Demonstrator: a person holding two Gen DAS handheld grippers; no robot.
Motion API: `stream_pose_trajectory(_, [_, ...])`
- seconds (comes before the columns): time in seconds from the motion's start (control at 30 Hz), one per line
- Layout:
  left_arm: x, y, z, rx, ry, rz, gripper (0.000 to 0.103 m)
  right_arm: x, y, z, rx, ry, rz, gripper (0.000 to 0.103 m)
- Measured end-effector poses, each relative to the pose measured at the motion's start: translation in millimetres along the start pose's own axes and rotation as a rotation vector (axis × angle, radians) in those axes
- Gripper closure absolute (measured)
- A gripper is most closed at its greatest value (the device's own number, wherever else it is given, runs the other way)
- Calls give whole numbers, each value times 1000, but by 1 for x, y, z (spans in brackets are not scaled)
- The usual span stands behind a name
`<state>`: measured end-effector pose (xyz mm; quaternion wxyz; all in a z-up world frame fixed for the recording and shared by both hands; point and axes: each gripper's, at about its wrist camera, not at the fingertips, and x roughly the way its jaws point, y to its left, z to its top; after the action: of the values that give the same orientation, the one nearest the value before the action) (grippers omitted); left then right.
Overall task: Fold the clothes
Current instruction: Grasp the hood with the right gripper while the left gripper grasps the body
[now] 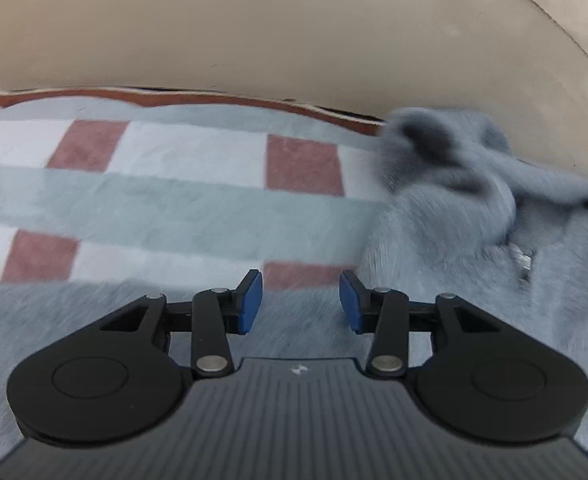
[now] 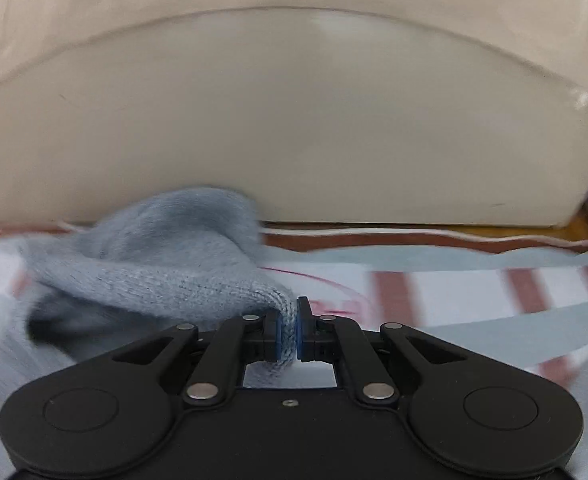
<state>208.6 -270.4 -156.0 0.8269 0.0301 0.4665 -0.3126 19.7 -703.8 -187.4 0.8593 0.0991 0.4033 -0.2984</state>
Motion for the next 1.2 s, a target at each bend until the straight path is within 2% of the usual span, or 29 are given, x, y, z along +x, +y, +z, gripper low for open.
stream_pose_trajectory(0.1, [9, -15, 9, 0, -12, -23, 58, 0, -14, -9, 3, 54, -49, 95])
stream_pose_trajectory(0.13, [11, -19, 12, -7, -11, -43, 57, 8, -12, -9, -15, 115, -79, 90])
stream_pose_trajectory(0.17, [12, -22, 14, -15, -9, -60, 56, 18, -7, -8, -52, 194, -97, 74])
stream_pose_trajectory(0.2, [13, -25, 16, -22, -9, -70, 56, 26, -2, -7, -86, 264, -112, 74])
stream_pose_trajectory(0.27, [15, -31, 19, -10, -17, -83, 55, 20, 11, -2, -123, 250, -92, 70])
stream_pose_trajectory(0.3, [16, -34, 21, 8, -22, -83, 55, 14, 15, 4, -116, 242, -74, 66])
stream_pose_trajectory(0.37, [20, -40, 27, 72, -39, -64, 51, 0, 20, 17, -35, 238, -10, 65])
stream_pose_trajectory(0.47, [28, -50, 40, 149, -46, -50, 47, -28, 11, 22, 157, 186, 138, 57])
stream_pose_trajectory(0.5, [32, -53, 45, 162, -40, -51, 47, -33, 11, 21, 188, 156, 171, 54])
stream_pose_trajectory(0.57, [40, -56, 57, 136, -7, -85, 46, -31, 20, 19, 161, 138, 270, 54])
stream_pose_trajectory(0.6, [43, -56, 62, 99, 4, -109, 46, -25, 27, 17, 121, 138, 303, 54])
stream_pose_trajectory(0.63, [45, -57, 64, 67, 2, -121, 45, -23, 38, 15, 62, 111, 300, 54])
stream_pose_trajectory(0.73, [47, -58, 61, -4, -13, -123, 45, -17, 88, -1, -250, 40, 232, 54])
stream_pose_trajectory(0.77, [47, -59, 57, -5, -16, -110, 47, -16, 106, -8, -348, 20, 214, 54])
stream_pose_trajectory(0.83, [47, -60, 47, 14, -10, -90, 48, -11, 130, -13, -419, 5, 231, 52])
stream_pose_trajectory(0.87, [47, -60, 42, 31, 0, -89, 56, -9, 142, -15, -454, -3, 239, 51])
stream_pose_trajectory(0.93, [44, -56, 32, 52, 16, -144, 70, 4, 160, -14, -483, 24, 247, 52])
stream_pose_trajectory(1.03, [31, -56, 22, 112, -1, -143, 70, 28, 173, -9, -490, 81, 161, 53])
stream_pose_trajectory(1.07, [25, -58, 19, 141, -9, -140, 70, 34, 175, -8, -494, 92, 136, 60])
stream_pose_trajectory(1.1, [20, -59, 18, 166, -19, -137, 70, 28, 171, -4, -485, 55, 119, 98])
stream_pose_trajectory(1.2, [7, -60, 19, 210, -54, -141, 70, 7, 161, 8, -455, -54, 69, 99])
